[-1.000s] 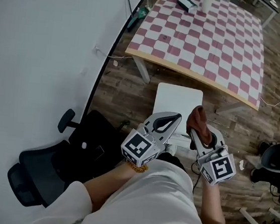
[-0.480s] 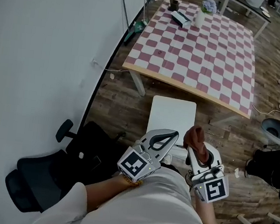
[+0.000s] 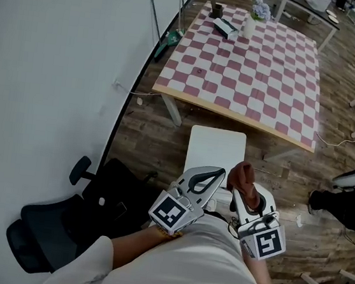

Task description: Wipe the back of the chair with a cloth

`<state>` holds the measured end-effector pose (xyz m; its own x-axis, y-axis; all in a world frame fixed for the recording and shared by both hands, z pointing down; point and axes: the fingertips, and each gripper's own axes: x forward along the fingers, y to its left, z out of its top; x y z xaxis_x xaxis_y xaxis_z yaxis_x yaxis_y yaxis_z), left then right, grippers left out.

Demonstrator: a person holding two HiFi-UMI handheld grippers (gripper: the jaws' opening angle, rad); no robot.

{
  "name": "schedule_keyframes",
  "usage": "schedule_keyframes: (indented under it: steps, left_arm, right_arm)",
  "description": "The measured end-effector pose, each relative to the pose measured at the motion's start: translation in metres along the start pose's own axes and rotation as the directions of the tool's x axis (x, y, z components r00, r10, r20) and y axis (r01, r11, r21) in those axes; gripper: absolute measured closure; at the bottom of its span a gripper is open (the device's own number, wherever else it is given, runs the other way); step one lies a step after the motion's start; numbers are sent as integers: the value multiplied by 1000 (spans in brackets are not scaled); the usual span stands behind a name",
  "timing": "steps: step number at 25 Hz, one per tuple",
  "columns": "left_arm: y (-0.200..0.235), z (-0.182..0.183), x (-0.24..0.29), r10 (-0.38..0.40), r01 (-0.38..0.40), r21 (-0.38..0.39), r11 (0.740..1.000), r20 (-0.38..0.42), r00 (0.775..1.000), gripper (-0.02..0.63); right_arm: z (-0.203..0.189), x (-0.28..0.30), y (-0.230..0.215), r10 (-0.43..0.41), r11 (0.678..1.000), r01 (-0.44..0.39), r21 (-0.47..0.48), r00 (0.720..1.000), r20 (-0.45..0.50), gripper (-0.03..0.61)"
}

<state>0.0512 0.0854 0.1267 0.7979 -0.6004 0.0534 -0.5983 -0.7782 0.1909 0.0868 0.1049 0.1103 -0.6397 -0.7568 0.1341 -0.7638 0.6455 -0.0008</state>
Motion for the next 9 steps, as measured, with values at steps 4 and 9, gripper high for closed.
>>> schedule_keyframes:
  steps: [4, 9]
  left_arm:
    - [2, -2, -1, 4, -5, -23, 1000, -22, 1000, 602]
    - [4, -3, -3, 3, -5, -55, 998, -40, 999, 601]
  right_arm:
    - [-3, 0, -2, -7, 1000, 7, 6, 1000, 0, 499]
    - [-5, 4, -2, -14, 1000, 14, 9, 1000, -8, 498]
